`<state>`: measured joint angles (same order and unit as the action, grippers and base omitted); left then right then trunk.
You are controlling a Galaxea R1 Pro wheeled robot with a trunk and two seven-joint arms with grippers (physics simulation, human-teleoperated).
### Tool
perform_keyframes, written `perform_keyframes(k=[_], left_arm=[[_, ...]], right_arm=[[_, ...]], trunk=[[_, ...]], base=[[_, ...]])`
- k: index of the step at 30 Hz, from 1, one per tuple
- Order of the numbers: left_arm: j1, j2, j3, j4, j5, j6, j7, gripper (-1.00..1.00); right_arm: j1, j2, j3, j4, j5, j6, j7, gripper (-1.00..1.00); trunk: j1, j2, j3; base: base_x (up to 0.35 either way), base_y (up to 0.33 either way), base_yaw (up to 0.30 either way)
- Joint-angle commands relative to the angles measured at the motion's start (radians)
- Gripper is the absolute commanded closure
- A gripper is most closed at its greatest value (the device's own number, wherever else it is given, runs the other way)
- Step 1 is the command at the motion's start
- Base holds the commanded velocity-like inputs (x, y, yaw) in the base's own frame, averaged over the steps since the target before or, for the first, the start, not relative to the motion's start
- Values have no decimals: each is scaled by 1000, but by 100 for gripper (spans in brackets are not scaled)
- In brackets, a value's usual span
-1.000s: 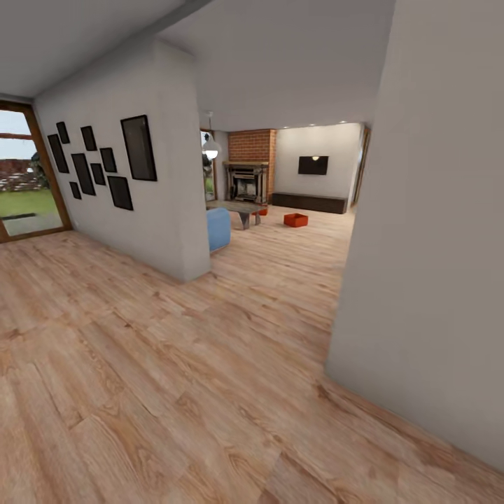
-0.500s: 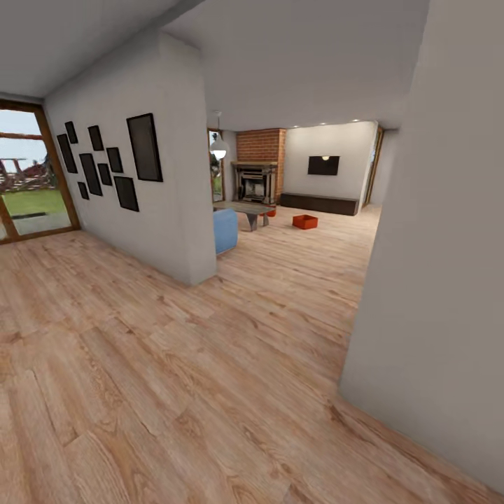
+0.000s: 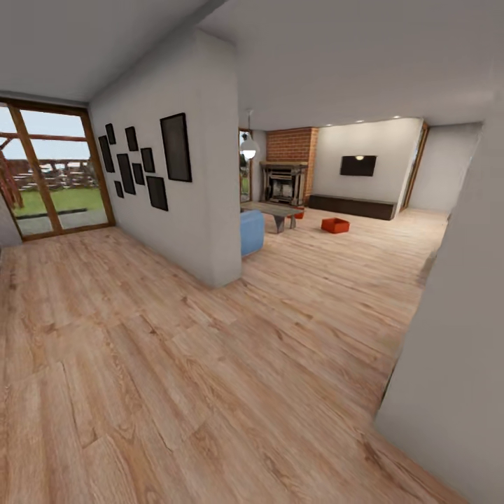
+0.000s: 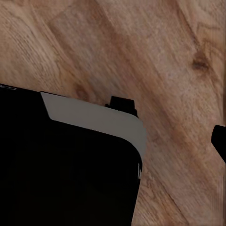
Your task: Move the two storage containers from the living room to the garage. In the garage, place one container on the floor and stack the other container on top of it (either order is fine).
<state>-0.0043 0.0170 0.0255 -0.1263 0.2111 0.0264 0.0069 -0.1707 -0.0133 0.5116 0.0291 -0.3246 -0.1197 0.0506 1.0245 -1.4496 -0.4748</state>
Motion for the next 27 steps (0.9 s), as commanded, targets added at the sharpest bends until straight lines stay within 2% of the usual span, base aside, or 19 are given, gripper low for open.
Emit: perform_keyframes(k=[1,27], left_arm=[[0,0,2,-1,5,3,1,-100],[0,0,2,-1,5,3,1,-100]], right_arm=[[-1,0,7,3,-11,-6,5,-100],[-1,-1,7,3,-10,-8,3,-100]], trunk=[[1,0,-1],[1,0,-1]], base=[[323,0,86],[323,0,7]])
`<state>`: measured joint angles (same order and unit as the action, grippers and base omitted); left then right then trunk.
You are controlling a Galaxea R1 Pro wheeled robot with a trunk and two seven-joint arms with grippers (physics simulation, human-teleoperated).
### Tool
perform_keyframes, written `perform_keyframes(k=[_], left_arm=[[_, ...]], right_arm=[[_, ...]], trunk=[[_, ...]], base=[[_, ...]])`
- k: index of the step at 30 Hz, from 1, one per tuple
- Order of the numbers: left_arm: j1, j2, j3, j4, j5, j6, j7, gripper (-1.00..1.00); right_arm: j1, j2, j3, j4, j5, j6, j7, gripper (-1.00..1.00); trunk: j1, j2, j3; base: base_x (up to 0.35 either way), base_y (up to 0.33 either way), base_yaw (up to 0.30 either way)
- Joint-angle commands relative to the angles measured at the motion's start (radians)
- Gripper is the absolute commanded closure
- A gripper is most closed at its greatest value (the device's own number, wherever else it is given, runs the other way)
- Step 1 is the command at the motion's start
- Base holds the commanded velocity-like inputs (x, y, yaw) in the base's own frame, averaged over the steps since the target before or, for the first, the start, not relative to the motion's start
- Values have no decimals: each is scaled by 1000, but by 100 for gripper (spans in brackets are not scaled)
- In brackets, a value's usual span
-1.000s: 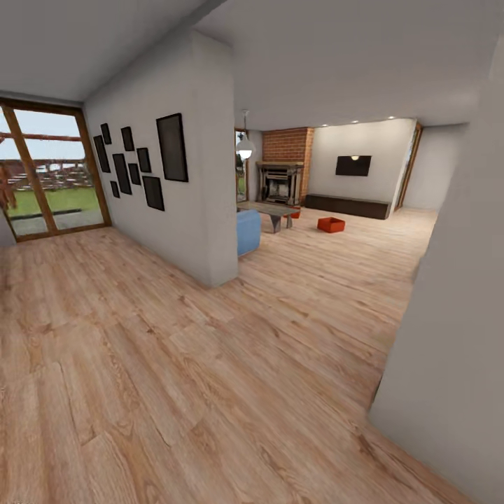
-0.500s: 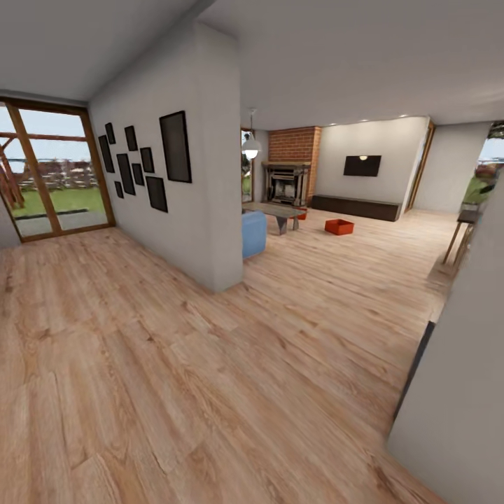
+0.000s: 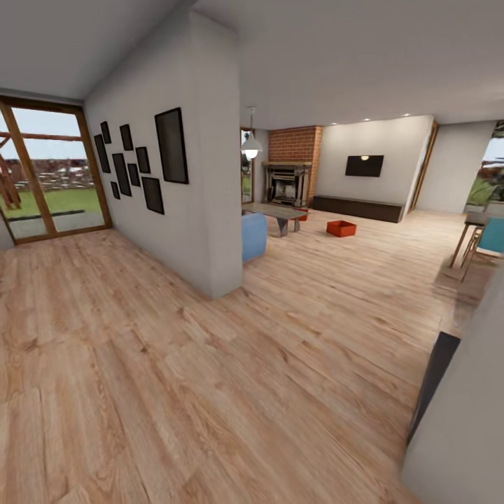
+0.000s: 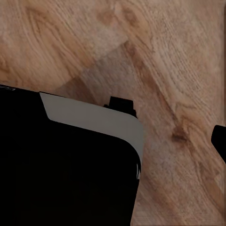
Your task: Move the two storage containers from the living room to the garage. In the garage, place one container on the floor and stack the other container on top of it (either order is fine).
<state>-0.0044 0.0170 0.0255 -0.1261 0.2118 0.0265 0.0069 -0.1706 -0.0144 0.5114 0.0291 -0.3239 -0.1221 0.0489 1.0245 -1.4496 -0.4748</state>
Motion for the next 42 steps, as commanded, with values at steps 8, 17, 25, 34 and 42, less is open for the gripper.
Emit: perform_keyframes(k=[8,17,25,34,42], left_arm=[[0,0,2,-1,3,3,1,-100],[0,0,3,-1,3,1,1,-100],[0,0,3,-1,4,2,1,-100],[0,0,4,0,4,3,1,-100],[0,0,3,0,4,3,1,-100]], right_arm=[[-1,2,10,3,-8,-7,6,-100],[-1,1,14,3,0,-6,6,-100],[-1,5,22,3,2,-3,8,-100],[-1,5,24,3,3,-3,8,-100],[-1,4,22,3,7,-5,8,-100]], trunk=[[1,0,-1],[1,0,-1],[1,0,-1],[1,0,-1],[1,0,-2]], base=[[323,0,0],[323,0,-1],[323,0,-149],[323,0,-261],[323,0,-204]])
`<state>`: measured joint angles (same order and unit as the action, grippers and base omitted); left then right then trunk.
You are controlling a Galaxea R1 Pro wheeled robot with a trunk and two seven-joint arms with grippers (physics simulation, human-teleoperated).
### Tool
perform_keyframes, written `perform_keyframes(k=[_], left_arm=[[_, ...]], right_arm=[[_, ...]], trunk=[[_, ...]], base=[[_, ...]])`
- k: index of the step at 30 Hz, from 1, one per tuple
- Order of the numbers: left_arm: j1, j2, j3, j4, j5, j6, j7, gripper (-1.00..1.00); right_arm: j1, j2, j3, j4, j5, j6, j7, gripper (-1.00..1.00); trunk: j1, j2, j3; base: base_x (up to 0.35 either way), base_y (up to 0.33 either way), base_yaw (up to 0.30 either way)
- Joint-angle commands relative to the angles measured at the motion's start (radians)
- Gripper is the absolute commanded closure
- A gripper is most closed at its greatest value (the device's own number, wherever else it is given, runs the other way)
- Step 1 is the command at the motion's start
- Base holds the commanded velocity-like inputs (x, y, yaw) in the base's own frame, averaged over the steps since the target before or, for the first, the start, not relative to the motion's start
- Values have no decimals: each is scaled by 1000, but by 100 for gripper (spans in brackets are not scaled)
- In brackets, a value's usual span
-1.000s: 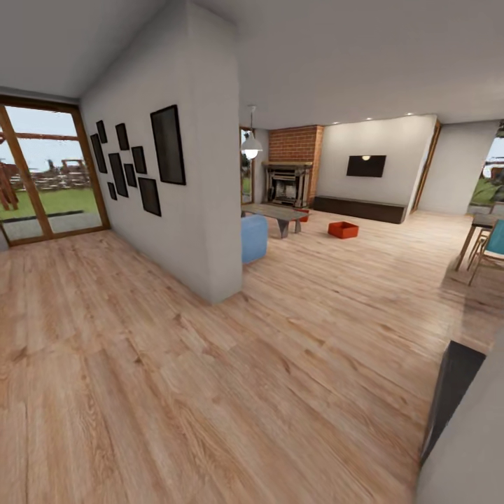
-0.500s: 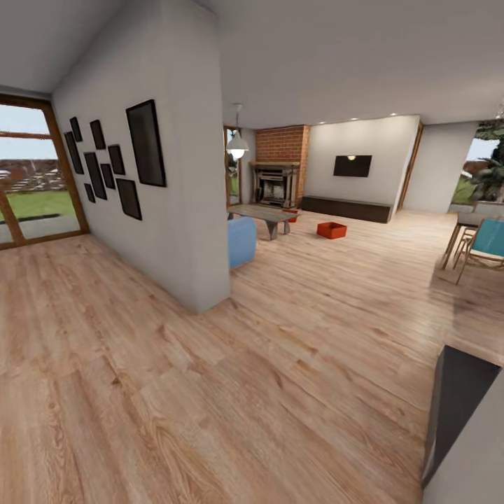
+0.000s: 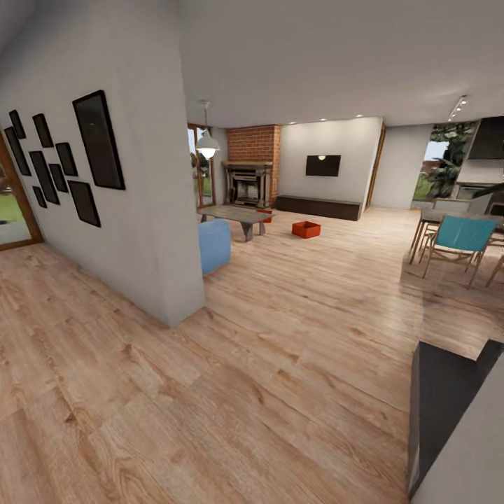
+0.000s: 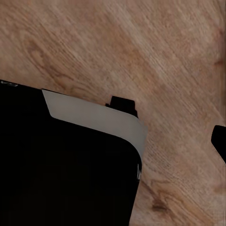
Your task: Move the two storage containers from the living room to the garage. In the garage, place one container on the floor and stack the other container on top of it (either order is fine).
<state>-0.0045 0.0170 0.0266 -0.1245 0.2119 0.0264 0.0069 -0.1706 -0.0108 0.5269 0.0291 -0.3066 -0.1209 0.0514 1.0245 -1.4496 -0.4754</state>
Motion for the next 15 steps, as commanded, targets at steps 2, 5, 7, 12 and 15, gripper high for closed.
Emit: perform_keyframes(k=[2,5,7,12,15], left_arm=[[0,0,2,-1,4,3,1,-100],[0,0,2,-2,4,3,1,-100],[0,0,2,-1,4,3,1,-100],[0,0,2,-1,4,3,1,-100],[0,-1,2,-1,4,3,1,-100]], right_arm=[[-1,0,6,3,5,-6,5,-100],[-1,1,6,3,19,-7,5,-100],[-1,1,5,3,26,-7,5,-100],[-1,2,5,3,30,-6,5,-100],[-1,1,5,3,30,-7,5,-100]], trunk=[[1,0,-1],[1,0,-1],[1,0,-1],[1,0,-1],[1,0,-1]], base=[[323,0,-33],[323,0,-9],[323,0,-3],[323,0,-1],[323,0,0]])
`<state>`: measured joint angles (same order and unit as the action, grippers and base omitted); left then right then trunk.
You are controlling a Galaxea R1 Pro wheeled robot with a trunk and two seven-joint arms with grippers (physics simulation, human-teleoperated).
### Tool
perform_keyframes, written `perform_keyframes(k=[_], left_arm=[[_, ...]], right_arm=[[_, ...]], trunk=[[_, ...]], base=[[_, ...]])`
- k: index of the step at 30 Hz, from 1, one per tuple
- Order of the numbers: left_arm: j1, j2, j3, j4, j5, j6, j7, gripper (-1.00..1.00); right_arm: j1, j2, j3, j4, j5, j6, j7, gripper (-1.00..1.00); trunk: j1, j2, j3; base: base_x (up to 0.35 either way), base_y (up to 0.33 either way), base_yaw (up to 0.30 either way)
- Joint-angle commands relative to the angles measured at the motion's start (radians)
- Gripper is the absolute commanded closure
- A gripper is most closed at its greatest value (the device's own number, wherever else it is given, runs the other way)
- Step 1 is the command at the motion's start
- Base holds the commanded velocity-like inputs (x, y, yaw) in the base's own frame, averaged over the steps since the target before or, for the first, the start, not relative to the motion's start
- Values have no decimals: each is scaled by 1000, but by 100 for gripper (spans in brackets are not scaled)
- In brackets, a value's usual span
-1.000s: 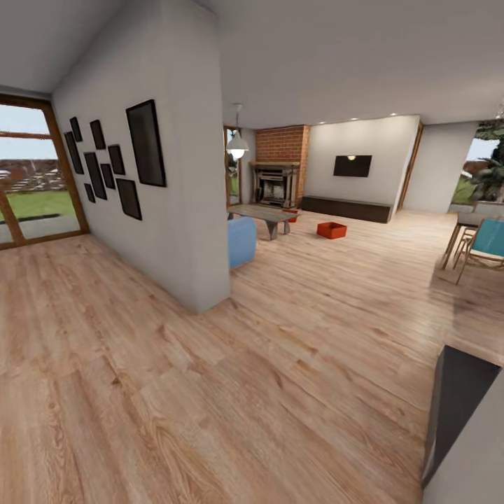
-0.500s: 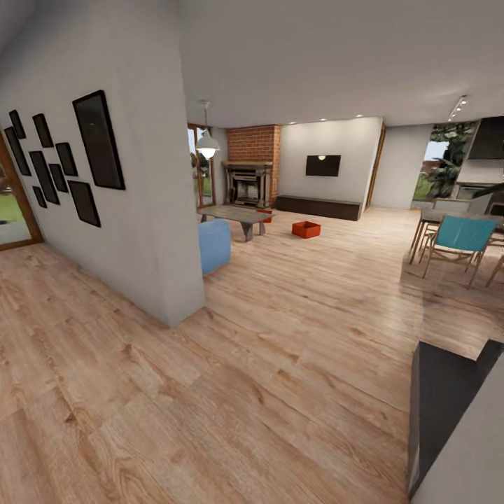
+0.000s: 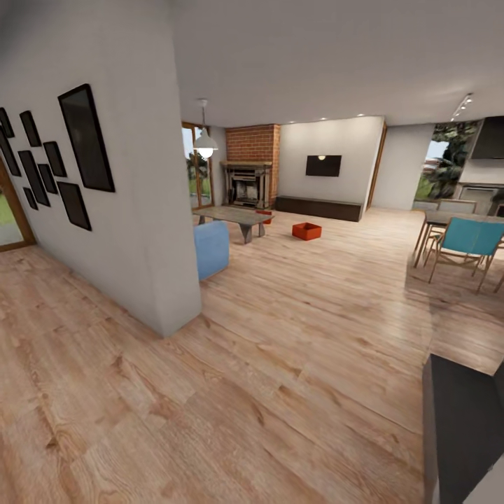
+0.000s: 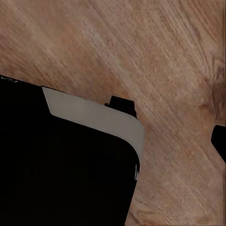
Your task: Move the two storage containers from the living room to the garage. In the garage, place one container on the floor and stack the other container on top of it (either order is fine).
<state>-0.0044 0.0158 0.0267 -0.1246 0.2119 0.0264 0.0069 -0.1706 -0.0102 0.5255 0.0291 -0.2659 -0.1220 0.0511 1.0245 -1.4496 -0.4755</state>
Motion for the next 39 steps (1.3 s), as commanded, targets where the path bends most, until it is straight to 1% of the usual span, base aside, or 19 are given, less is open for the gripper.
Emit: perform_keyframes(k=[1,9,21,29,39], left_arm=[[0,0,2,-1,4,3,1,-100],[0,1,2,-1,4,3,1,-100],[0,0,2,-1,4,3,1,-100],[0,0,1,0,4,3,1,-100],[0,0,1,0,4,11,1,-100]], right_arm=[[-1,0,7,3,-10,-6,5,-100],[-1,-2,7,3,-10,-7,6,-100],[-1,2,7,3,-10,-6,14,-100],[-1,1,6,3,-10,-5,14,-100],[-1,1,7,3,-10,-5,14,-100]], trunk=[[1,0,-1],[1,0,-1],[1,0,-1],[1,0,-1],[1,0,-1]], base=[[323,0,0],[323,0,0],[323,0,-12],[323,4,-251],[323,68,-269]])
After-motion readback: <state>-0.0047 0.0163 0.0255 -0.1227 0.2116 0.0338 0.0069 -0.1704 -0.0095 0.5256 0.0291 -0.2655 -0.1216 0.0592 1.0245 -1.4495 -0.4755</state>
